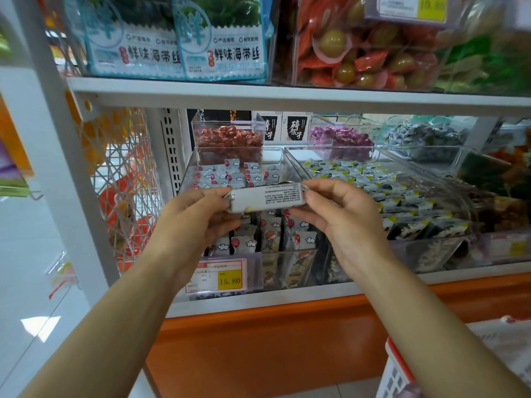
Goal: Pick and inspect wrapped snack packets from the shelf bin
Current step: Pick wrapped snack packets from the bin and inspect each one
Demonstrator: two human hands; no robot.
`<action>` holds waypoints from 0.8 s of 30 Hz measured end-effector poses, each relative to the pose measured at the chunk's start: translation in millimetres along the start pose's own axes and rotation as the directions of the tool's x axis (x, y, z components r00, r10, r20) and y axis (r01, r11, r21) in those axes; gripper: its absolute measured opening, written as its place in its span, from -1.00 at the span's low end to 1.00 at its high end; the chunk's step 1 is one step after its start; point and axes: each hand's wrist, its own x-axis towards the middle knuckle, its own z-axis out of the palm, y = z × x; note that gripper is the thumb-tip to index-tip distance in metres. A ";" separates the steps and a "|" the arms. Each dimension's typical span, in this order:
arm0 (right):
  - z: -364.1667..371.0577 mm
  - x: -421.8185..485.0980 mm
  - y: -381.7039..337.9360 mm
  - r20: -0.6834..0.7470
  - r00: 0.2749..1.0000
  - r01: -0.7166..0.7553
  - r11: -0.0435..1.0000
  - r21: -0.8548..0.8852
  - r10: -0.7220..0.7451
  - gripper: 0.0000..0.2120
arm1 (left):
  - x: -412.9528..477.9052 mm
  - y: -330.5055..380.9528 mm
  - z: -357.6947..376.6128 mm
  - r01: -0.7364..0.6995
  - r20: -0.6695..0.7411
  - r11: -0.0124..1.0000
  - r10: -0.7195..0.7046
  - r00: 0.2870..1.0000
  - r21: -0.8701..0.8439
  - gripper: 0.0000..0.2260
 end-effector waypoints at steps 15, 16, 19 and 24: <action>-5.6 2.1 0.7 0.024 0.999 -0.031 0.999 -0.012 0.031 -0.76 | 1.0 -3.7 -1.4 -0.166 0.093 0.928 0.143 0.985 0.333 -0.73; -5.9 2.8 1.4 0.012 1.000 -0.028 1.000 0.008 0.027 -0.77 | 0.5 -3.6 -1.6 -0.196 0.105 0.905 0.169 0.980 0.377 -0.72; -6.7 4.5 2.3 -0.003 1.000 -0.029 0.997 0.077 0.029 -0.80 | -1.8 -3.5 -0.7 -0.265 0.147 0.869 0.223 0.964 0.418 -0.73; -6.9 3.5 3.7 0.005 0.997 0.083 0.996 -0.043 -0.083 -0.85 | -2.9 -4.3 1.1 -0.270 0.113 0.890 0.246 0.963 0.368 -0.85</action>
